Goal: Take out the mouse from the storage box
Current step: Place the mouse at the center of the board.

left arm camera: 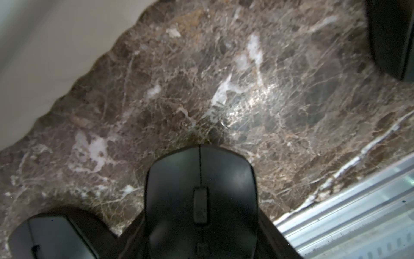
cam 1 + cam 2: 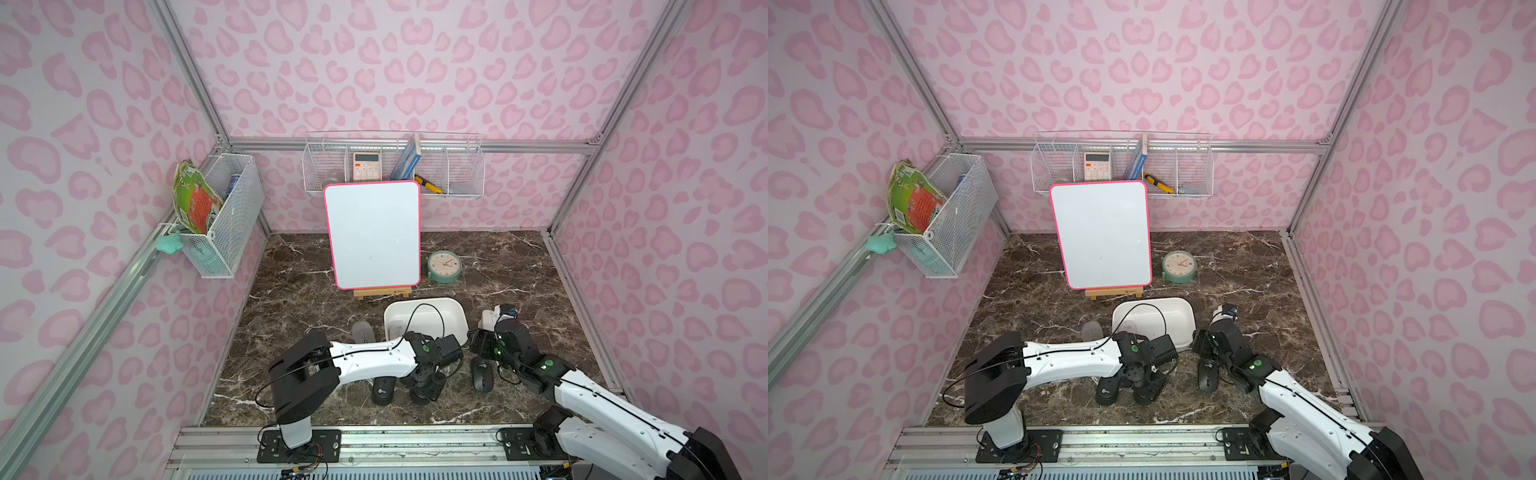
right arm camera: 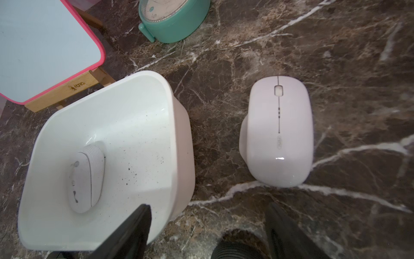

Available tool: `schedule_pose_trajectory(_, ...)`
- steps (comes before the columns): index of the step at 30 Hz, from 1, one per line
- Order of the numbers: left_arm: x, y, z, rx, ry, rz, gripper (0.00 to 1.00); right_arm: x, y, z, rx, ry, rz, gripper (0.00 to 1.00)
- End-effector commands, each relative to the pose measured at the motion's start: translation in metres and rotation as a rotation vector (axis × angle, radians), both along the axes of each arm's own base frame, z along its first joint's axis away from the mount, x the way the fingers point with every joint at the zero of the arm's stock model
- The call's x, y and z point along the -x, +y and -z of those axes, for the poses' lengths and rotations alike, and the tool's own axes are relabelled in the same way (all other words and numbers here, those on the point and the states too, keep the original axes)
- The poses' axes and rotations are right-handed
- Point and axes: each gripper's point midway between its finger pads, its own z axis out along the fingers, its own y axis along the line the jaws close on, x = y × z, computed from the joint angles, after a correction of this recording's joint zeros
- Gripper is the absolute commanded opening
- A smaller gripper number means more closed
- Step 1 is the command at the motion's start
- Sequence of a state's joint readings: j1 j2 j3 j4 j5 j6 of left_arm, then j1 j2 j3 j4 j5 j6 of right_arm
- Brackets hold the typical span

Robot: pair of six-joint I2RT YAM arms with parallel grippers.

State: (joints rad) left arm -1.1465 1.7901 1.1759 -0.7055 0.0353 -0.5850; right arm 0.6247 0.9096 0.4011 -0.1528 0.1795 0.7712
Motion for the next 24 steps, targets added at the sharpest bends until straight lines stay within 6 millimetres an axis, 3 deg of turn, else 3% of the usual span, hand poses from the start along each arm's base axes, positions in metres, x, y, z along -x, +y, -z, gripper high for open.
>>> schedule_pose_trajectory(1,-0.003,0.002,-0.002,-0.005,-0.016,-0.015,0.75,-0.003,0.0,-0.006,-0.001,-0.018,0.007,0.82)
schedule_pose_trajectory(6,-0.004,0.004,-0.003,0.01,-0.038,-0.005,0.86,-0.004,0.001,-0.006,0.001,-0.018,0.005,0.82)
schedule_pose_trajectory(11,-0.02,0.013,-0.022,0.033,-0.162,-0.035,0.84,-0.006,0.004,-0.011,0.003,-0.02,-0.009,0.82)
schedule_pose_trajectory(18,-0.065,0.053,-0.078,0.119,-0.417,-0.195,0.87,-0.012,0.01,-0.02,0.009,-0.034,-0.03,0.82)
schedule_pose_trajectory(24,-0.093,0.103,-0.092,0.186,-0.445,-0.384,0.88,-0.021,0.032,-0.031,0.019,-0.039,-0.085,0.82)
